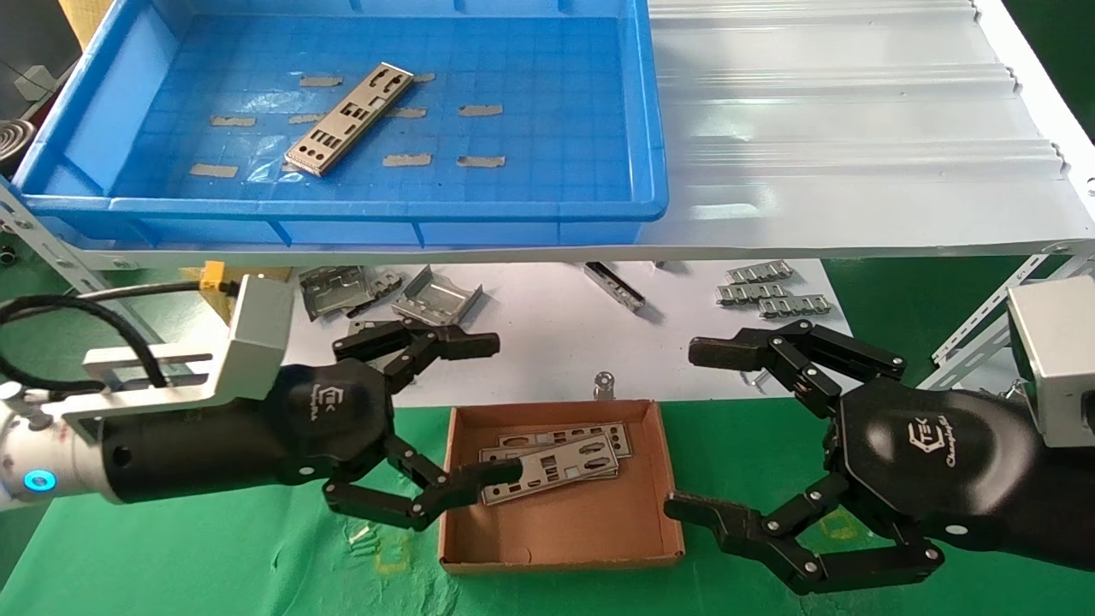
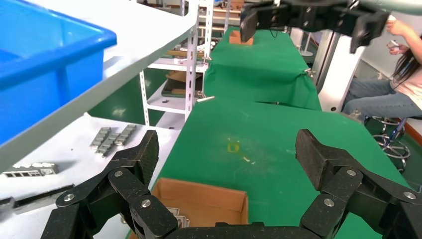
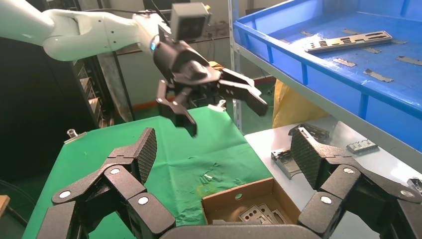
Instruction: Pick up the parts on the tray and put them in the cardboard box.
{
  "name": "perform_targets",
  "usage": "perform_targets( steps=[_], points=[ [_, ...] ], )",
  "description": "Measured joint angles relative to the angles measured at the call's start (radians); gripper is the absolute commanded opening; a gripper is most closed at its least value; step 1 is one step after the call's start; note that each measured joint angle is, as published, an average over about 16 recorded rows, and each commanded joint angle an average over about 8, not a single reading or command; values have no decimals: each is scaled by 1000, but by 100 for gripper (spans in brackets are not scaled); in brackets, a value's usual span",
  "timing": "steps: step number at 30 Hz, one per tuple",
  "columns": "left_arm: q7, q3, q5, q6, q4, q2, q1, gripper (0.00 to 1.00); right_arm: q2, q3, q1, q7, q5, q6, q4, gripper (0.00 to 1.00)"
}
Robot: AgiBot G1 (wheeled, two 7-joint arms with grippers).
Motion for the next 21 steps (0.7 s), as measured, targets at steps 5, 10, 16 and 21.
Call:
perform_targets(
  steps=[5,10,16,21],
  points=[
    [-42,-44,-29,1,-84,-58,43,100,0,0,0,0,0,0,0,100],
    [-84,-88,-58,2,-169,-117,86,100,0,0,0,0,0,0,0,100],
    [-134,-139,-93,4,-269,-186,137,100,0,0,0,0,0,0,0,100],
    [-168,-177,-118,5,-341,-235,173,100,0,0,0,0,0,0,0,100]
  ],
)
